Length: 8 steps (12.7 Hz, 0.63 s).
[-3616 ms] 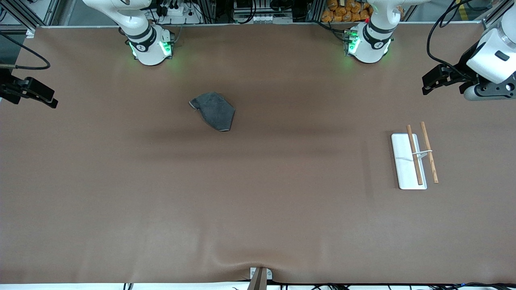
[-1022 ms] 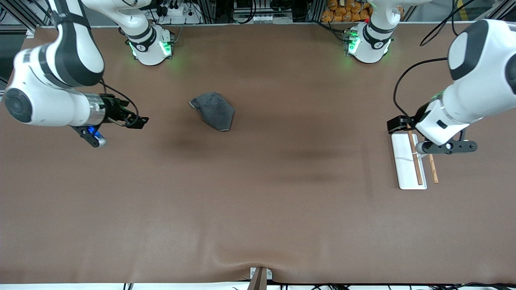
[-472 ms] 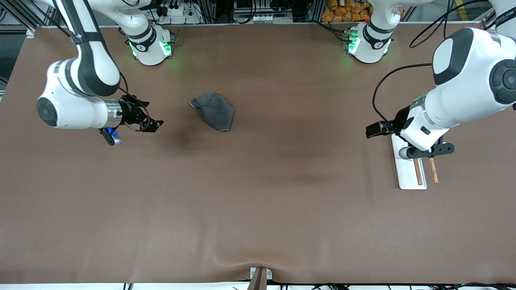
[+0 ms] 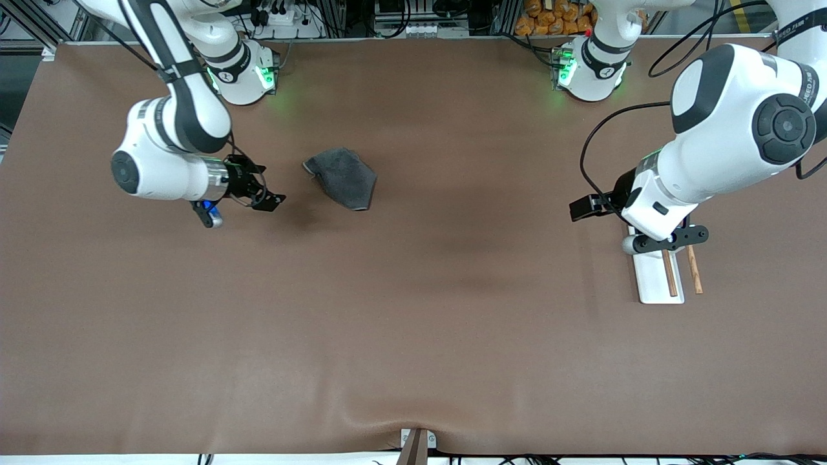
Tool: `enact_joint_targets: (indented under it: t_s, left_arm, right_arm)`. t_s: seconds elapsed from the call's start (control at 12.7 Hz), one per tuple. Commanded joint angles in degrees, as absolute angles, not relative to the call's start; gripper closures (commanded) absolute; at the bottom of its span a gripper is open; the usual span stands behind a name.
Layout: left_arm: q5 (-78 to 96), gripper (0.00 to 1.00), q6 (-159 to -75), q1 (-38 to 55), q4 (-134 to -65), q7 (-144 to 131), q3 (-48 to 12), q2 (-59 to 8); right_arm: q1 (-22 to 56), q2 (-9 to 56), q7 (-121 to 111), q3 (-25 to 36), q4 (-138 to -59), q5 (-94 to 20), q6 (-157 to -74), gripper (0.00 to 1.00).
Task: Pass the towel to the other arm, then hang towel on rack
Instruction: 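Move the right gripper toward the grey towel while the left gripper nears the rack, then lower the right gripper onto the grey towel and grasp it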
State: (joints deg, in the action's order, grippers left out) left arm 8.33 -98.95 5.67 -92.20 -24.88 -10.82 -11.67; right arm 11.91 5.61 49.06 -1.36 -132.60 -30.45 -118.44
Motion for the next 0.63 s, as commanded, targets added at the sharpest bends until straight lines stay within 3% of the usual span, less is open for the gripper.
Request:
enact_joint_targets:
  t_s: [0.0,0.55]
  left_arm:
    - [9.4,0.0,-99.14,5.71,-89.92,-26.1,-10.81,-12.57]
    - [8.88,0.0,-99.05,5.89,-89.91,-26.54,-10.81,-12.83]
  right_arm:
    - [14.5,4.31,50.01,-1.05,-135.26,-33.39,-121.11,0.0]
    - [18.8,6.23,50.1,-1.05,-138.51,-34.19,-124.89,0.0]
